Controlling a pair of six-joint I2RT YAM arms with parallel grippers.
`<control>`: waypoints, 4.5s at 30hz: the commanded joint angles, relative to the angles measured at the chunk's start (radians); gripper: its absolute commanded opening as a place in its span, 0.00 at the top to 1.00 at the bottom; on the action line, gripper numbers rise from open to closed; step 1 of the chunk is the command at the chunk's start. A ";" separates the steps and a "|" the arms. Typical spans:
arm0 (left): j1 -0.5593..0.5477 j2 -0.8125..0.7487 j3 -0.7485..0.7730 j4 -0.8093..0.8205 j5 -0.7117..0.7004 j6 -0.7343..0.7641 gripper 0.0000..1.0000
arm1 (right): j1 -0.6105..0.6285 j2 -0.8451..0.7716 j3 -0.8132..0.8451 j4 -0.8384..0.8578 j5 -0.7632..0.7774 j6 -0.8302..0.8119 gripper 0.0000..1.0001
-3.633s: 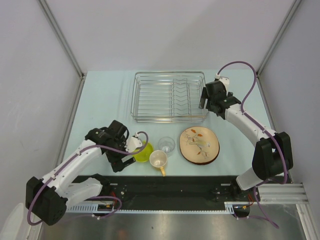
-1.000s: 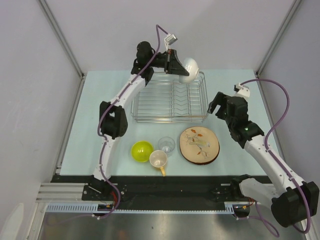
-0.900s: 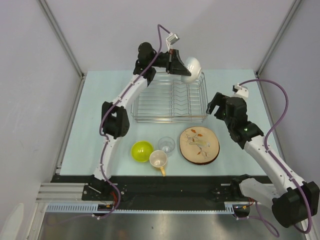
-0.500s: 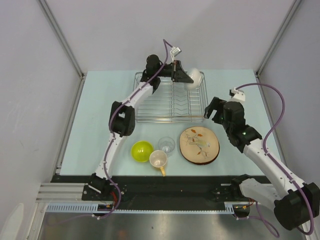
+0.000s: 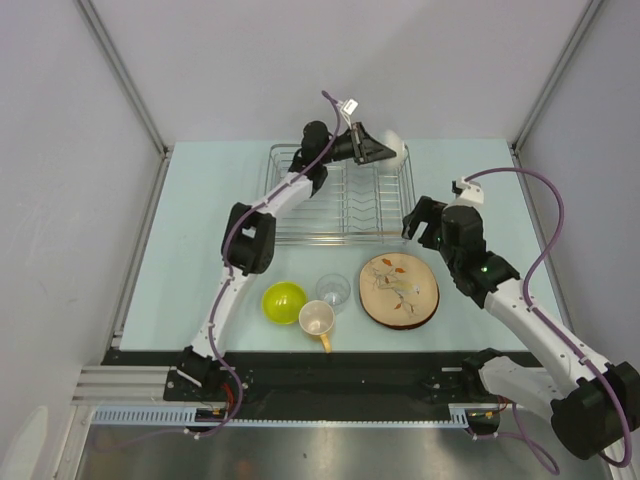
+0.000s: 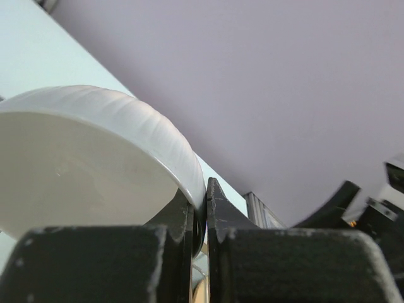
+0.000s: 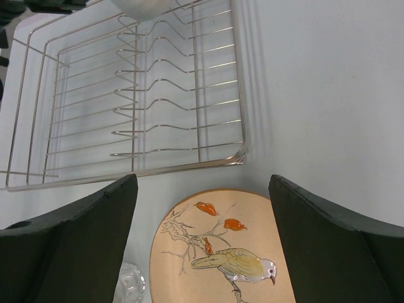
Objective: Load the mixed dishes into the dish rack
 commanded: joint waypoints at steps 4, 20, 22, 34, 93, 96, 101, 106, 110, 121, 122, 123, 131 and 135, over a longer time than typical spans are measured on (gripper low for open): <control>-0.041 -0.085 -0.078 -0.026 -0.159 0.118 1.00 | 0.015 -0.018 -0.001 0.063 0.001 0.025 0.10; -0.049 -0.082 -0.107 -0.213 -0.206 0.296 0.75 | 0.010 -0.087 0.000 0.068 -0.001 0.016 0.09; -0.047 -0.081 -0.107 -0.211 -0.202 0.310 0.55 | 0.004 -0.090 0.000 0.066 -0.009 0.016 0.09; -0.044 -0.186 -0.117 -0.263 -0.096 0.419 0.25 | -0.011 -0.095 0.000 0.051 -0.015 0.019 0.09; -0.279 -1.527 -1.535 -1.466 -0.602 2.061 0.35 | -0.094 -0.051 0.029 -0.053 0.024 0.033 0.08; -0.279 -1.509 -1.547 -1.443 -0.614 2.056 0.35 | -0.099 -0.043 0.029 -0.052 0.022 0.037 0.08; -0.279 -1.493 -1.575 -1.371 -0.625 2.031 0.34 | -0.106 -0.041 0.028 -0.053 0.019 0.036 0.07; -0.280 -1.461 -1.607 -1.294 -0.622 1.999 0.35 | -0.125 -0.054 0.029 -0.056 0.008 0.031 0.08; -0.285 -1.441 -1.635 -1.242 -0.639 1.991 0.36 | -0.145 -0.064 0.031 -0.049 -0.018 0.023 0.08; -0.288 -1.352 -1.659 -1.213 -0.672 1.924 0.65 | -0.208 -0.075 0.029 -0.055 -0.073 0.042 0.08; -0.288 -1.357 -1.664 -1.210 -0.677 1.924 0.70 | -0.206 -0.074 0.031 -0.053 -0.073 0.039 0.08; -0.288 -1.358 -1.670 -1.205 -0.686 1.922 0.73 | -0.208 -0.075 0.029 -0.053 -0.073 0.036 0.08; -0.286 -1.404 -1.647 -1.259 -0.741 1.893 1.00 | -0.209 -0.069 0.028 -0.052 -0.079 0.039 0.08; -0.285 -1.490 -1.618 -1.328 -0.783 1.893 1.00 | -0.209 -0.067 0.028 -0.047 -0.082 0.037 0.08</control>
